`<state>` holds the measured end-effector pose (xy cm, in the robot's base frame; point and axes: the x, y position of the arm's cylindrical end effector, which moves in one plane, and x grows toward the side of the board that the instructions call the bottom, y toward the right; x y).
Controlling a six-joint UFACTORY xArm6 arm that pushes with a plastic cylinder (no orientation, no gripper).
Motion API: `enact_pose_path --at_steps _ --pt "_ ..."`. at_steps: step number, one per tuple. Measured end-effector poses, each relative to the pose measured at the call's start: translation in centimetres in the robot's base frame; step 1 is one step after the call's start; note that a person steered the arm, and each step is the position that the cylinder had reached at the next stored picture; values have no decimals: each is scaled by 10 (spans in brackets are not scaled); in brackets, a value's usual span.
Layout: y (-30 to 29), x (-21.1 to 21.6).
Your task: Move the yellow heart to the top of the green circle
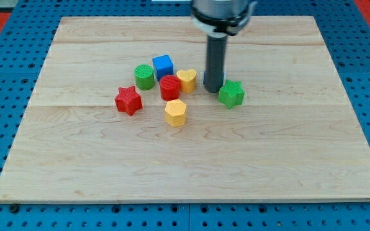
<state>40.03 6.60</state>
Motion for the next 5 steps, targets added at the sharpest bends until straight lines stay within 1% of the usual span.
enact_pose_path --at_steps 1,2,3,4,5 --pt "29 -16" --pt "17 -42" --pt "-39 -63" --pt "-65 -81" --pt "-69 -91"
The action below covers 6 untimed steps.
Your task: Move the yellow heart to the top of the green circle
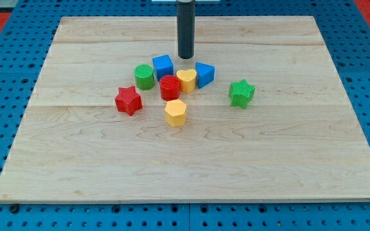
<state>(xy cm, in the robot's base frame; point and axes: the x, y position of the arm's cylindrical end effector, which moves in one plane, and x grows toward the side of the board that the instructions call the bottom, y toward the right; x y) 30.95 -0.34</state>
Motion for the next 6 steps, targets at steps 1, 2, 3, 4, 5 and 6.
enact_pose_path --at_steps 1,2,3,4,5,6 --pt "-4 -5" --pt "-10 3" --pt "6 26" --pt "43 23" --pt "88 58" --pt "81 94"
